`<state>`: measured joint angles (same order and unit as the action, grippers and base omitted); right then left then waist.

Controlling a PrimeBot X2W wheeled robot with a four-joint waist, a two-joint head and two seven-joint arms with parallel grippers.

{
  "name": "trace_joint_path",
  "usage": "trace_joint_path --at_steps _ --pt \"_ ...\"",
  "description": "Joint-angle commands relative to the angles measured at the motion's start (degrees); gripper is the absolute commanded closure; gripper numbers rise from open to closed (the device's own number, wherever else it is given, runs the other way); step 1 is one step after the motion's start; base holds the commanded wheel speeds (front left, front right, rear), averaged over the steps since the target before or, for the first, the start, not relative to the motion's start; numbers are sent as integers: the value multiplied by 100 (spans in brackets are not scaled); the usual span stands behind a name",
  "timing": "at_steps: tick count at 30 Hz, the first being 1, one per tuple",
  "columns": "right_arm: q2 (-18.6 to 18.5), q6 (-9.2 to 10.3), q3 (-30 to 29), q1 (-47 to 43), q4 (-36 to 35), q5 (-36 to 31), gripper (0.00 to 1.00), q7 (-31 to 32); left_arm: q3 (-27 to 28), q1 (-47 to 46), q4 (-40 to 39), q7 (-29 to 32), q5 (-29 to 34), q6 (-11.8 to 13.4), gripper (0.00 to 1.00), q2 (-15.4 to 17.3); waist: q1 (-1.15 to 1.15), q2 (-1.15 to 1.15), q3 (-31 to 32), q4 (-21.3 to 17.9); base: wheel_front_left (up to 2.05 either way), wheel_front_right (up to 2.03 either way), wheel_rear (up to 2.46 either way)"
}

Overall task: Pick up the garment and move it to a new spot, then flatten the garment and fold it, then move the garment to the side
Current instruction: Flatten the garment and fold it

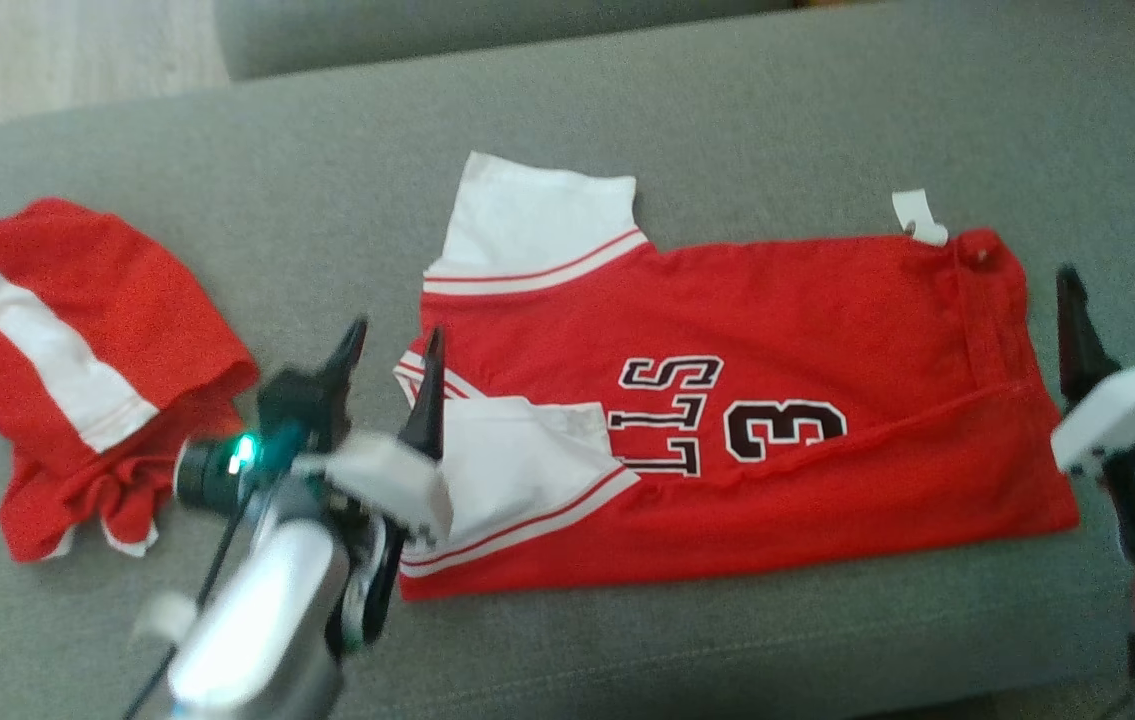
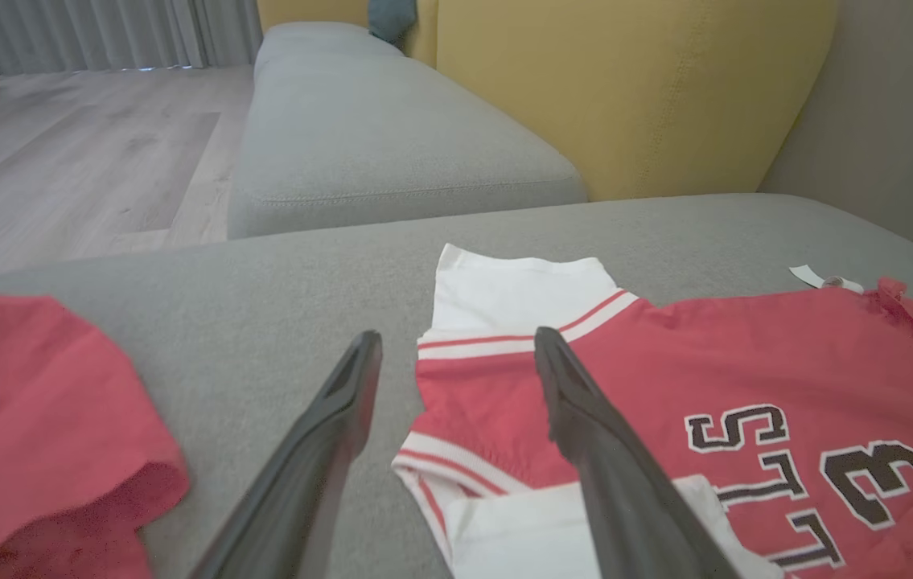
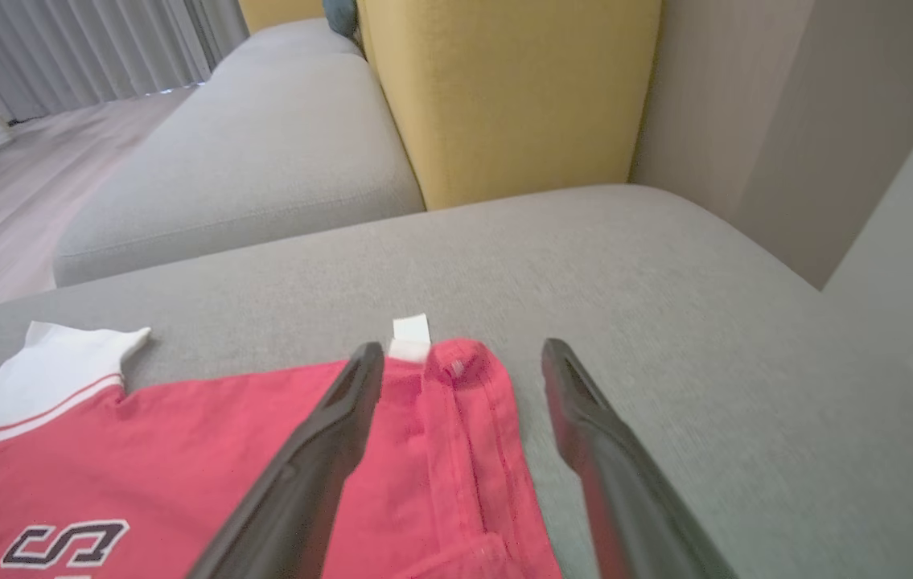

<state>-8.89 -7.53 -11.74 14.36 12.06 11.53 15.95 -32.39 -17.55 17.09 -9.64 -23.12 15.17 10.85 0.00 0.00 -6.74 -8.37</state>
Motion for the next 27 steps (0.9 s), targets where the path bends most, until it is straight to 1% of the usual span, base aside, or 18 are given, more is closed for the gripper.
trace_joint_path --at_steps 1,5,8,14,17,21,27 --pt "-54 4 199 367 -192 -44 0 -141 185 -529 -45 39 92 -62 0 44 0 0 -254 -134 0 0 0" --pt "14 4 482 846 -118 -95 0 -401 95 -1459 546 298 220 -289 0 4 0 0 -648 -352 0 0 0" --pt "85 4 765 1214 -53 -135 0 -508 17 -2196 1226 650 330 -479 0 52 0 0 -970 -587 0 0 0" --pt "191 4 1264 1754 26 -155 0 -652 -19 -3538 2573 927 516 -723 0 129 0 0 -1500 -972 0 0 0" --pt "221 4 1413 1884 35 -143 0 -710 -98 -3988 3208 1015 589 -893 0 164 0 0 -1649 -1104 0 0 0" --pt "246 4 1530 1978 24 -123 0 -766 -177 -4434 3869 987 637 -1108 0 174 0 0 -1786 -1225 0 0 0" --pt "278 4 1627 2020 7 -104 0 -826 -144 -4903 4568 927 556 -1291 0 185 0 0 -1920 -1368 0 0 0"
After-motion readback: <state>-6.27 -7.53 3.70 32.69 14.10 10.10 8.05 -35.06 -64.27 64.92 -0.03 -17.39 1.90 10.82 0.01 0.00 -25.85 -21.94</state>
